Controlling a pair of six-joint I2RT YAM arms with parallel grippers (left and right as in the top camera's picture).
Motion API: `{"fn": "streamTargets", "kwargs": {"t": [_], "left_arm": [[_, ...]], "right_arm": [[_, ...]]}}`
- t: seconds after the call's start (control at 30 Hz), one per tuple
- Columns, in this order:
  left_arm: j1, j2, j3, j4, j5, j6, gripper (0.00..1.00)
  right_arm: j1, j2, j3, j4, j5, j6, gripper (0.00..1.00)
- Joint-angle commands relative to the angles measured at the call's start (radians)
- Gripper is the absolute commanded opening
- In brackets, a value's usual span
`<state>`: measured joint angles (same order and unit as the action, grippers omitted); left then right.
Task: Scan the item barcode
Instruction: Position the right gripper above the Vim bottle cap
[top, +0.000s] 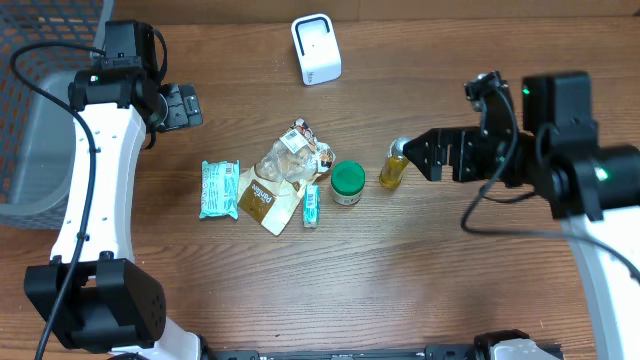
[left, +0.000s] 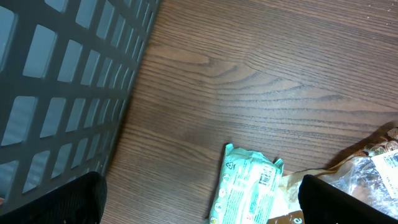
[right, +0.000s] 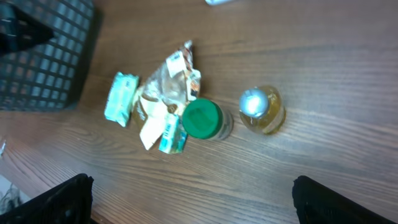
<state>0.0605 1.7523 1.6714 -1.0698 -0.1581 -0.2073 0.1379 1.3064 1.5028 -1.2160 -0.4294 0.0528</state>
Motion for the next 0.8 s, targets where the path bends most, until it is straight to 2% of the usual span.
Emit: {"fn": "streamTargets", "kwargs": {"t": [0.0, 0.3, 0.77], "left_arm": [[-0.003, -0.008, 0.018, 0.001, -0.006, 0.002, 1.00], [-0.003, -0.008, 0.018, 0.001, -0.006, 0.002, 1.00], [-0.002, -0.008, 0.018, 0.001, -0.006, 0.002, 1.00]], "right_arm": [[0.000, 0.083, 0.017, 0.005, 0.001, 0.003, 1.00], [0.000, 0.208, 0.017, -0.002, -0.002, 0.002, 1.00], [0.000, 0.216, 0.017, -0.001, -0.001, 0.002, 1.00]]}}
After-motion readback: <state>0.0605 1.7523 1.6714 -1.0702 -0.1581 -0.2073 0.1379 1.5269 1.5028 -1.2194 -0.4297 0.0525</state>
